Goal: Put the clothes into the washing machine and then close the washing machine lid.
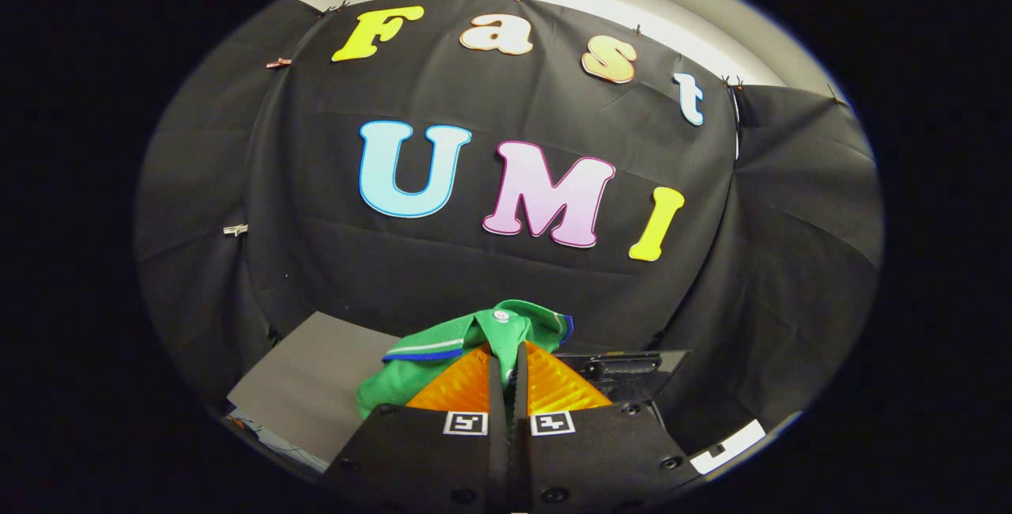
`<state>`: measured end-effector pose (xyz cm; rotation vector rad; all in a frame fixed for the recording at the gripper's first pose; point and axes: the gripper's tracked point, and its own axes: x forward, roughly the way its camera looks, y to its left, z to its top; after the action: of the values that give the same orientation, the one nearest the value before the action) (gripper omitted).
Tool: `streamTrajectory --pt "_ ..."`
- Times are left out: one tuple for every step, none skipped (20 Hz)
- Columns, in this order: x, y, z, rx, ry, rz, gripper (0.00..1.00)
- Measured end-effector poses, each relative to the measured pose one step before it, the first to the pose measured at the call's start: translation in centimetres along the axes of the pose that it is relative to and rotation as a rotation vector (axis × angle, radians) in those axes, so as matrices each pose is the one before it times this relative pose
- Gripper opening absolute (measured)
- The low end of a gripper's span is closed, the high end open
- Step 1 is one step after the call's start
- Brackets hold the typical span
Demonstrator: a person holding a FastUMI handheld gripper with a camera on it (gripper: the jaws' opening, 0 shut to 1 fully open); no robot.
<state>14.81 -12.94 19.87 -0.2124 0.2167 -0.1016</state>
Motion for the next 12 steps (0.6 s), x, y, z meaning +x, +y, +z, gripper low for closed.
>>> streamTrajectory --pt "0.074 -1.554 -0.016 0.00424 -0.00421 0.00162 0.05" --pt "0.167 -1.514 0.065 0.00569 -0.00634 0.00060 0.05" --pt "0.205 -1.723 -0.085 0.00301 -0.00088 -0.00838 0.05" --pt "0.169 -1.848 -0.218 -0.00539 -0.00255 -0.01410 0.05" --pt "0.249 -2.043 -0.408 -0.00909 0.00513 -0.01597 0.05" --pt "0.337 -1.245 -0.278 -0.00354 -0.00119 -0.01181 0.05" --pt "0.752 -1.463 -0.627 -0.00260 0.00524 -0.01459 0.05" --pt "0.583 -1.258 -0.712 -0.00295 0.01381 -0.01155 0.05" --pt "0.595 -1.229 -0.806 -0.00216 0.00937 -0.01590 0.05" --pt "0.649 -1.240 -0.820 0.00032 0.01306 -0.00636 0.05" --pt "0.599 -0.988 -0.970 -0.00459 0.01414 -0.00734 0.05" --pt "0.731 -0.868 -1.104 -0.00576 0.01936 -0.00717 0.05"
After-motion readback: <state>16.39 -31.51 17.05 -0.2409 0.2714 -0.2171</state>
